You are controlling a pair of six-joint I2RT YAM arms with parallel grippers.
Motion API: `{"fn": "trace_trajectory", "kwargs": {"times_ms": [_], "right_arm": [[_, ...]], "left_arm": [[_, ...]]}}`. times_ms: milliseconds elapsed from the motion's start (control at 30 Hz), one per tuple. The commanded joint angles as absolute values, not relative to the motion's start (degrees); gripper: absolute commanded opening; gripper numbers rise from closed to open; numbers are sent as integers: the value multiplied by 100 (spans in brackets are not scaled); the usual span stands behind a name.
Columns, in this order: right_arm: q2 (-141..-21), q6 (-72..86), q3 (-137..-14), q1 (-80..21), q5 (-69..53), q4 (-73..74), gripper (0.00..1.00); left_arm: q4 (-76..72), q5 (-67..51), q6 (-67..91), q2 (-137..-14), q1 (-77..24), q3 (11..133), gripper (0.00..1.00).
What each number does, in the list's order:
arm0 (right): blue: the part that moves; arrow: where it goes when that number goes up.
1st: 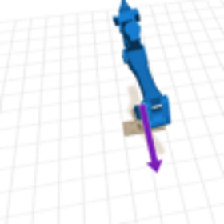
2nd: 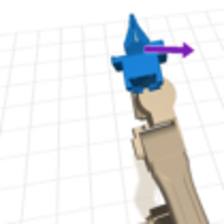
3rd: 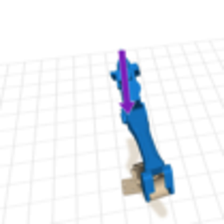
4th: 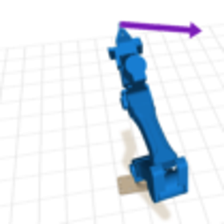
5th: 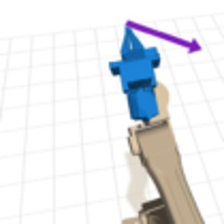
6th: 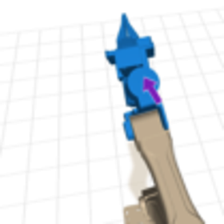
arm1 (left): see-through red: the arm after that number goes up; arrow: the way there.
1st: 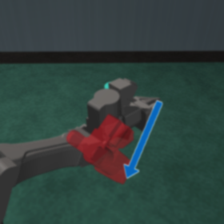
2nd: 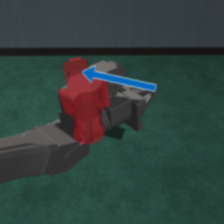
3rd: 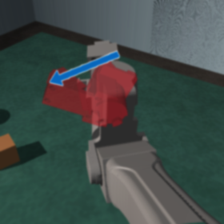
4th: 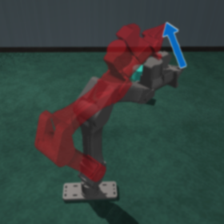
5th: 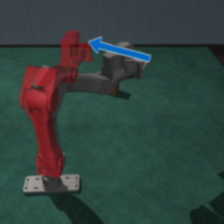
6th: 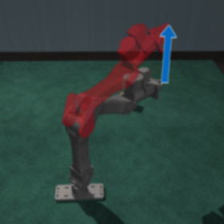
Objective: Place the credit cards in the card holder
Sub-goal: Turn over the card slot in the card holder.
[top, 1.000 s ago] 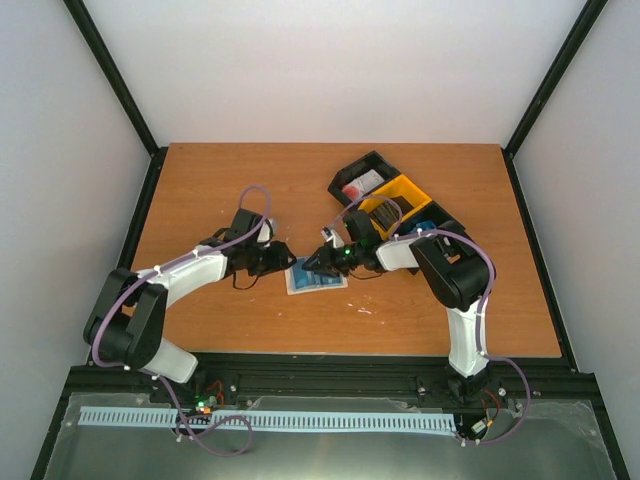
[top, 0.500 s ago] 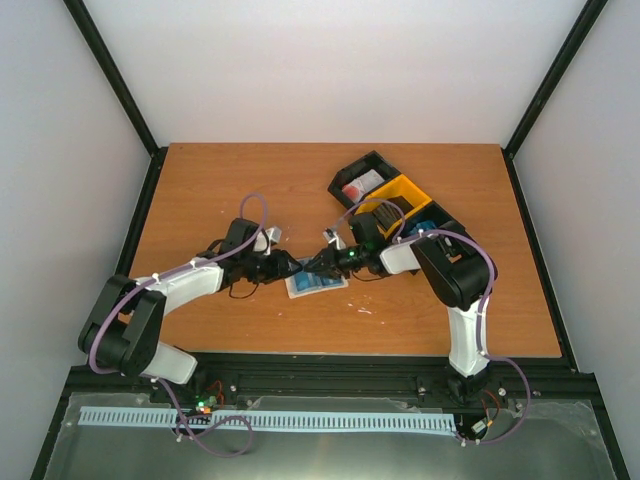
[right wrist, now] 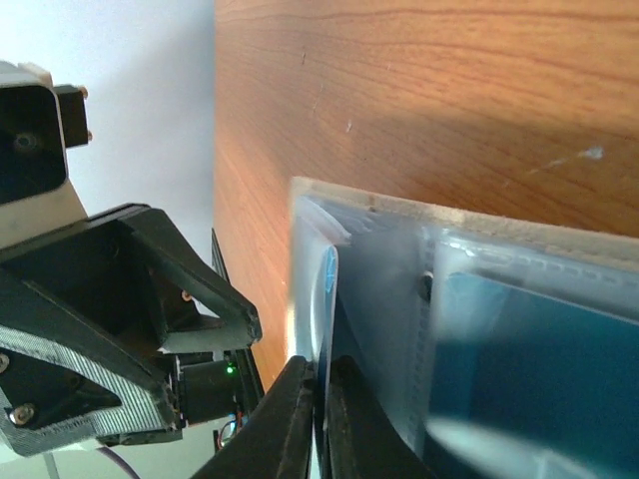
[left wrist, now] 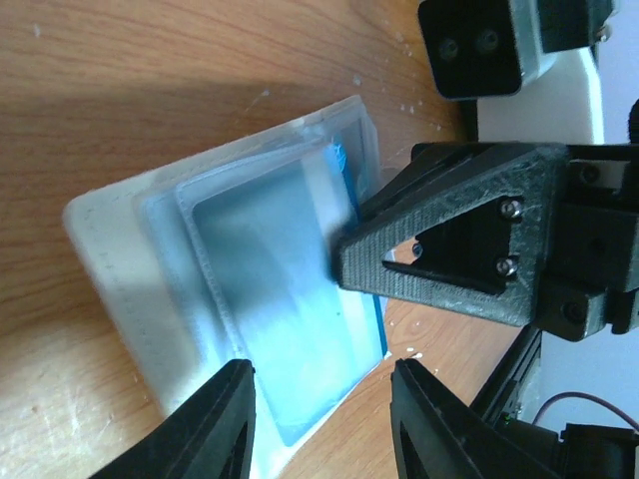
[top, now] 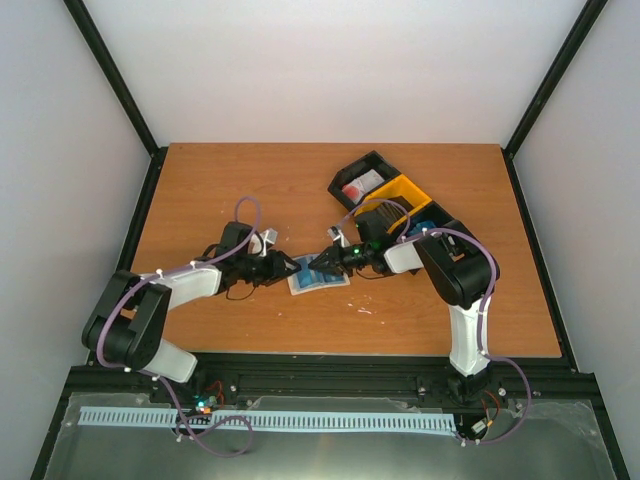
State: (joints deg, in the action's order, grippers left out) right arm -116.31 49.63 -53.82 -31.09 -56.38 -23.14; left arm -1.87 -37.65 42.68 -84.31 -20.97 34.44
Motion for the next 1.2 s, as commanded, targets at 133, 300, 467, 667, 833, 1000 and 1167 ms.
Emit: {"fn": "trace_trajectory", "kwargs": {"times_ms": [133, 300, 467, 667, 833, 1000, 1167], "right_arm": [[-11553, 5159, -5292, -3052, -5794, -2684, 3], [-11599, 5519, -5217, -3010, -5898, -3174, 3], [-11667, 6146, -5082, -3006, -6111, -3984, 3], [-11709, 6357, -5011, -3001, -6205, -4315, 3], [-11707, 6355, -4951, -3004, -6222, -4322, 3], [-11707, 6340, -4931, -3003, -6233, -4335, 3], [-11720, 6312, -4914, -3006, -6240, -4337, 4]], "left_arm": [[-919, -4144, 4564, -8620, -1860, 3358, 39], [-1047, -4242, 4599, -8704, -1815, 3325, 39], [-1159, -4420, 4586, -8828, -1795, 3369, 40], [-1346, -4580, 4685, -8966, -1732, 3369, 40], [-1626, -4738, 4799, -9009, -1723, 3356, 34], [-1750, -4850, 4838, -9014, -1723, 3363, 26], [-1819, -4817, 4873, -8955, -1720, 3290, 25]]}}
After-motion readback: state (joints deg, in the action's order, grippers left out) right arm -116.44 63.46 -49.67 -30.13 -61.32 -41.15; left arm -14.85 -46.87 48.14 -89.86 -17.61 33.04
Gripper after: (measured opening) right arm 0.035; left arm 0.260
